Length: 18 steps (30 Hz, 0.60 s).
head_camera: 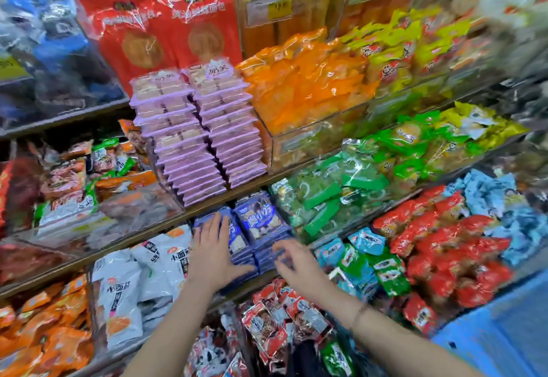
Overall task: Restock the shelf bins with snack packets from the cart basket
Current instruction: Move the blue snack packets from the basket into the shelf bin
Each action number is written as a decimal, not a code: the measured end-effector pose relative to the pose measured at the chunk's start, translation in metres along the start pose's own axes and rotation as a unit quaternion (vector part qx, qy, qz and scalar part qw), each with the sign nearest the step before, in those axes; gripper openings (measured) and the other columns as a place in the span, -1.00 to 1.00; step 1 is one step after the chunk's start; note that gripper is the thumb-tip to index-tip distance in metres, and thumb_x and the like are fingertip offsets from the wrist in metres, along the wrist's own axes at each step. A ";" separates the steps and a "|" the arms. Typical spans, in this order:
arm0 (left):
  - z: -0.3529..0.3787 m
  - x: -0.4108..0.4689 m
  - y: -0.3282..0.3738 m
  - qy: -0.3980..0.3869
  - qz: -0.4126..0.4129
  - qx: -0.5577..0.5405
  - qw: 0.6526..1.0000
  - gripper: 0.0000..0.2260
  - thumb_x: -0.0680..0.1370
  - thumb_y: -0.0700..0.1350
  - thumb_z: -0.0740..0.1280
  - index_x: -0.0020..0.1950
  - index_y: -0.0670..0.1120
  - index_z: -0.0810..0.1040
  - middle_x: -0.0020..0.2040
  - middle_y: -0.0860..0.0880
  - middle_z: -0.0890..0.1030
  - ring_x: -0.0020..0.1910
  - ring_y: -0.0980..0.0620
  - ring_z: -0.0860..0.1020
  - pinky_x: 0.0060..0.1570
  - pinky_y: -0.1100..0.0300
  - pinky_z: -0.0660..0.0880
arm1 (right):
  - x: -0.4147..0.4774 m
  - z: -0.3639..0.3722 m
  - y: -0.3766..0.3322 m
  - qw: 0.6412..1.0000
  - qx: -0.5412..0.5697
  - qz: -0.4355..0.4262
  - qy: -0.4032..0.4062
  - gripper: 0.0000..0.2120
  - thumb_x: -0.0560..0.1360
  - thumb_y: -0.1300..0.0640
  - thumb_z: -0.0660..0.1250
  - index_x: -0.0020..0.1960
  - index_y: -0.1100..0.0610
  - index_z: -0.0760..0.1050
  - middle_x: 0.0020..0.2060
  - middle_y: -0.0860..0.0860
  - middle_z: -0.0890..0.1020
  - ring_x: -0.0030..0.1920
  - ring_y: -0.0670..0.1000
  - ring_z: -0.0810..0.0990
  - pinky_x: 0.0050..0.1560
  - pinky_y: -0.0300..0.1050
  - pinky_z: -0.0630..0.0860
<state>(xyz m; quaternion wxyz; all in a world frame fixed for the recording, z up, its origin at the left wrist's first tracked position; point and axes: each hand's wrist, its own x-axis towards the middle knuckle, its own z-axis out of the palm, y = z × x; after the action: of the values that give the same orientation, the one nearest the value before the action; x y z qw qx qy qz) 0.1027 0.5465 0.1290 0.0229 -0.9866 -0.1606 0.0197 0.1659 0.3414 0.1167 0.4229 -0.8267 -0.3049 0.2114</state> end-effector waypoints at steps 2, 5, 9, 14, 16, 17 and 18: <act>-0.006 0.003 0.005 0.002 0.018 -0.012 1.000 0.14 0.27 0.54 0.21 0.57 -0.15 -0.12 0.58 -0.12 -0.06 0.55 -0.09 -0.03 0.51 -0.06 -0.09 | -0.009 0.015 0.021 0.984 0.104 0.144 -0.023 -0.77 0.58 0.17 0.19 0.20 0.22 0.44 0.04 0.04 0.50 0.01 -0.02 0.53 0.07 -0.28 0.43; -0.017 0.016 0.017 0.041 0.069 -0.043 0.996 0.04 0.35 0.44 0.29 0.57 -0.14 -0.05 0.57 -0.16 0.00 0.54 -0.14 0.03 0.49 -0.05 0.00 | 0.002 0.025 0.037 0.898 0.308 0.312 -0.022 -0.79 0.58 0.27 0.12 0.09 0.38 0.44 -0.18 0.23 0.46 -0.10 0.27 0.51 0.01 -0.08 0.47; -0.021 0.039 0.029 0.010 0.144 -0.036 0.989 -0.22 0.54 0.30 0.15 0.58 -0.05 -0.10 0.58 -0.10 -0.07 0.55 -0.09 -0.04 0.51 -0.04 -0.03 | 0.035 0.042 0.034 0.699 0.579 0.409 0.094 -0.75 0.62 0.27 0.05 0.13 0.31 0.46 0.00 0.41 0.55 0.03 0.32 0.57 0.08 0.00 0.52; -0.008 0.051 0.026 -0.039 0.136 -0.037 0.989 -0.24 0.44 0.42 -0.28 0.52 0.01 -0.29 0.49 0.05 -0.31 0.52 0.05 -0.25 0.50 0.04 -0.17 | 0.075 0.062 0.020 0.673 0.606 0.408 0.115 -0.76 0.62 0.28 0.03 0.13 0.19 0.44 0.08 0.16 0.56 0.09 0.15 0.59 -0.13 -0.13 0.55; -0.006 0.052 0.022 -0.037 0.136 -0.048 0.989 -0.24 0.39 0.42 -0.35 0.47 0.03 -0.35 0.47 0.08 -0.33 0.49 0.11 -0.28 0.49 0.07 -0.17 | 0.088 0.071 0.013 0.687 0.591 0.408 0.110 -0.68 0.63 0.23 0.00 0.33 0.23 0.36 0.26 0.16 0.50 0.27 0.13 0.50 0.01 -0.15 0.50; -0.006 0.054 0.020 -0.034 0.133 -0.060 0.989 -0.27 0.42 0.41 -0.31 0.47 0.04 -0.35 0.48 0.08 -0.32 0.50 0.10 -0.27 0.49 0.08 -0.16 | 0.094 0.073 0.009 0.684 0.592 0.409 0.119 -0.66 0.64 0.21 0.00 0.36 0.25 0.32 0.30 0.16 0.48 0.29 0.13 0.48 0.06 -0.13 0.50; -0.007 0.055 0.018 -0.032 0.130 -0.074 0.988 -0.30 0.48 0.40 -0.23 0.47 0.04 -0.34 0.49 0.08 -0.30 0.51 0.09 -0.25 0.49 0.10 -0.16 | 0.099 0.074 0.003 0.679 0.588 0.418 0.134 -0.65 0.64 0.18 0.01 0.39 0.26 0.28 0.32 0.17 0.45 0.29 0.15 0.48 0.15 -0.07 0.49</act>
<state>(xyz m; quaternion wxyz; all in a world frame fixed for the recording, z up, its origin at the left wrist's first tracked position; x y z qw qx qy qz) 0.1611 0.5468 0.1332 -0.0577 -0.9969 -0.0329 0.0417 0.1938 0.4500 0.0638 0.7262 -0.4685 0.3196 0.3886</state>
